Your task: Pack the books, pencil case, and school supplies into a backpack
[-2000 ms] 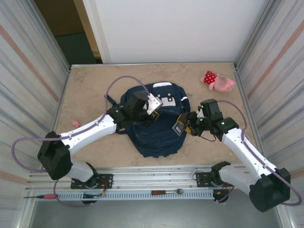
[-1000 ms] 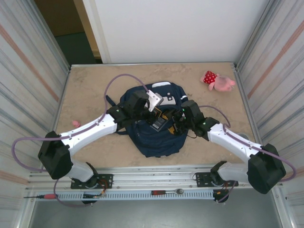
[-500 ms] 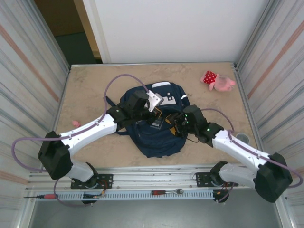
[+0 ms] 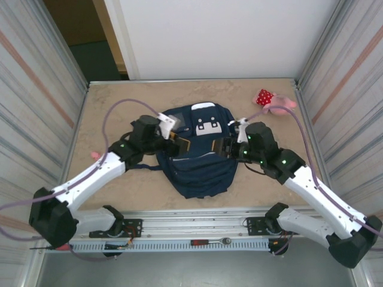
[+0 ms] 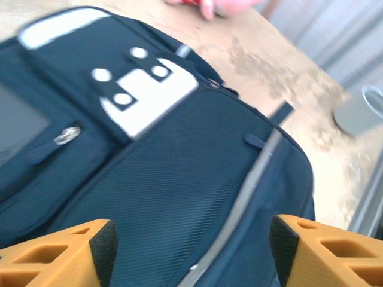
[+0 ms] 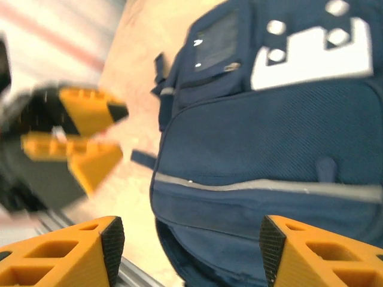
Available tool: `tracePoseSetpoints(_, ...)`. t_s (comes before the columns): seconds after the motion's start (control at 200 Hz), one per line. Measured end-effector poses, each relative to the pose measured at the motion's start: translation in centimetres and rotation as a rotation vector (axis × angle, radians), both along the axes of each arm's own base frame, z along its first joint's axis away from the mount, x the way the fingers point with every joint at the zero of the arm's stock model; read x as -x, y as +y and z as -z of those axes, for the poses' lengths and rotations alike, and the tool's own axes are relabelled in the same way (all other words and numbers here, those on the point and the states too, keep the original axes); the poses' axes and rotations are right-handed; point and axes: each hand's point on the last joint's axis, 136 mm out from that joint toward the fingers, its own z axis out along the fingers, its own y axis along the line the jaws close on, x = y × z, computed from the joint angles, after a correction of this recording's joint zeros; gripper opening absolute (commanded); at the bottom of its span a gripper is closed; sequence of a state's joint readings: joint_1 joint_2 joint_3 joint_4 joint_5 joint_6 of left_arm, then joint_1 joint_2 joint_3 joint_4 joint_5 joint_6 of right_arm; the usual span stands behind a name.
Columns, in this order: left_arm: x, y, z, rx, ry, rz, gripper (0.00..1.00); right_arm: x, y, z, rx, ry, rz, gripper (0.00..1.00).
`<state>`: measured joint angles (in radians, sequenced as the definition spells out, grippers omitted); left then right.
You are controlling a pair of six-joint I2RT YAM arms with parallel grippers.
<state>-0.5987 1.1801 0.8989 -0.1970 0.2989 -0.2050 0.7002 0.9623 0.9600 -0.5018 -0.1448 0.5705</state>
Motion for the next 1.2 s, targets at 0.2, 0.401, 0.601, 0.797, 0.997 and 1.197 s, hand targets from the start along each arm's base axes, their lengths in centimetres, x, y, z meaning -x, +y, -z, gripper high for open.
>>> tracePoseSetpoints(0.2,-0.3,5.2,0.4,0.061,0.076,-0.189,0.72,1.9,5.4,4.6,0.44,-0.25,-0.481,0.68)
tracePoseSetpoints(0.401,0.6,8.9,3.1,0.07,0.18,-0.322,0.72,3.4,7.9,11.2,0.746,-0.398,-0.853,0.68)
tracePoseSetpoints(0.601,1.3,9.6,4.5,0.066,0.22,-0.338,0.71,1.5,7.9,13.8,0.89,-0.504,-0.944,0.34)
tracePoseSetpoints(0.797,1.3,9.0,8.1,0.088,0.358,-0.307,0.71,-1.3,6.9,13.3,0.896,-0.547,-0.912,0.05)
tracePoseSetpoints(0.997,1.4,6.7,9.8,0.187,0.411,-0.209,0.71,-1.9,6.5,11.5,0.849,-0.598,-0.913,0.0)
tracePoseSetpoints(1.197,1.3,5.2,9.2,0.244,0.339,-0.098,0.69,-2.7,5.4,9.9,0.787,-0.609,-0.878,0.0)
